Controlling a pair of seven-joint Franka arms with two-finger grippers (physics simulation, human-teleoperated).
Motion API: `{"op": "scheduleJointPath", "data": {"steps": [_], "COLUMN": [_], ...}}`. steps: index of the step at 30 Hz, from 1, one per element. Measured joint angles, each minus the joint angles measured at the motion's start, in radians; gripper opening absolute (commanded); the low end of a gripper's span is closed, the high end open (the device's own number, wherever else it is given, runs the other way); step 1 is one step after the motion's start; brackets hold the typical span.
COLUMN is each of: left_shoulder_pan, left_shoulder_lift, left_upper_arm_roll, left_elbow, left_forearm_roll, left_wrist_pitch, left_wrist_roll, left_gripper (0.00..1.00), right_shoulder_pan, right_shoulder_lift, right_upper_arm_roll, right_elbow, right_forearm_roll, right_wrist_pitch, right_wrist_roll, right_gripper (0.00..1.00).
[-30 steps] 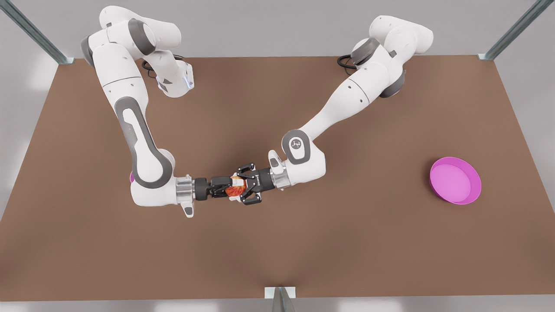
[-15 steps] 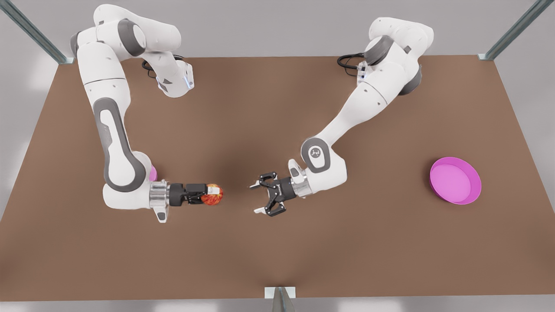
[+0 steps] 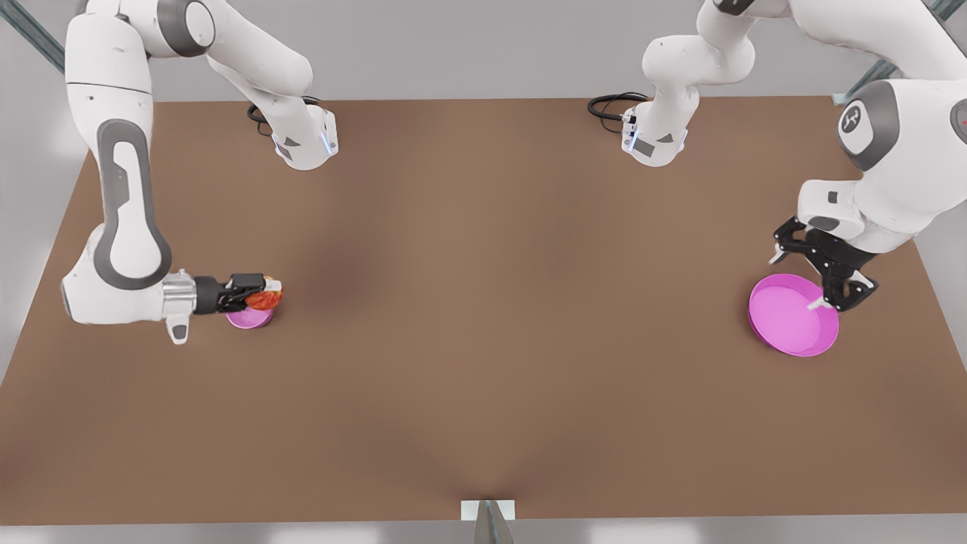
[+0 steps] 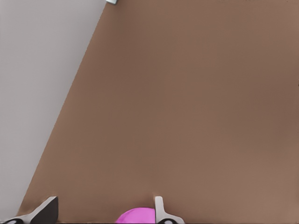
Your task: Use the left arm to pick up the apple from the plate, transfer it to the gripper of the right arm, and then use the right arm to place it into the bowl
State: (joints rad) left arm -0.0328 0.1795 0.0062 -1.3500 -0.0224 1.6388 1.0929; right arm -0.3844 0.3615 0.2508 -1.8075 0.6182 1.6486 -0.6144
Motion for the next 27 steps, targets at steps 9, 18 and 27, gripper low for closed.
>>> {"op": "scheduleJointPath", "data": {"steps": [9, 18, 27], "left_shoulder_pan": [-0.020, -0.028, -0.029], "left_shoulder_lift": [0.096, 0.131, 0.127], "left_upper_arm_roll": [0.011, 0.009, 0.007], "left_elbow": [0.050, 0.082, 0.082], "left_forearm_roll": [0.011, 0.015, 0.014], "left_wrist_pitch": [-0.066, -0.056, -0.058], "left_wrist_roll": [-0.435, -0.791, -1.011], "left_gripper": [1.00, 1.00, 1.00], "right_shoulder_pan": [-0.020, -0.016, -0.028], "right_shoulder_lift": [-0.001, 0.049, 0.082], "right_upper_arm_roll": [0.001, 0.002, -0.002], "right_elbow": [-0.016, -0.061, -0.064], "right_forearm_roll": [-0.237, -0.381, -0.484], "right_wrist_pitch": [0.001, 0.121, 0.251], "right_wrist_roll": [-0.016, -0.027, -0.039], "right_gripper": [0.73, 0.73, 0.75]}}
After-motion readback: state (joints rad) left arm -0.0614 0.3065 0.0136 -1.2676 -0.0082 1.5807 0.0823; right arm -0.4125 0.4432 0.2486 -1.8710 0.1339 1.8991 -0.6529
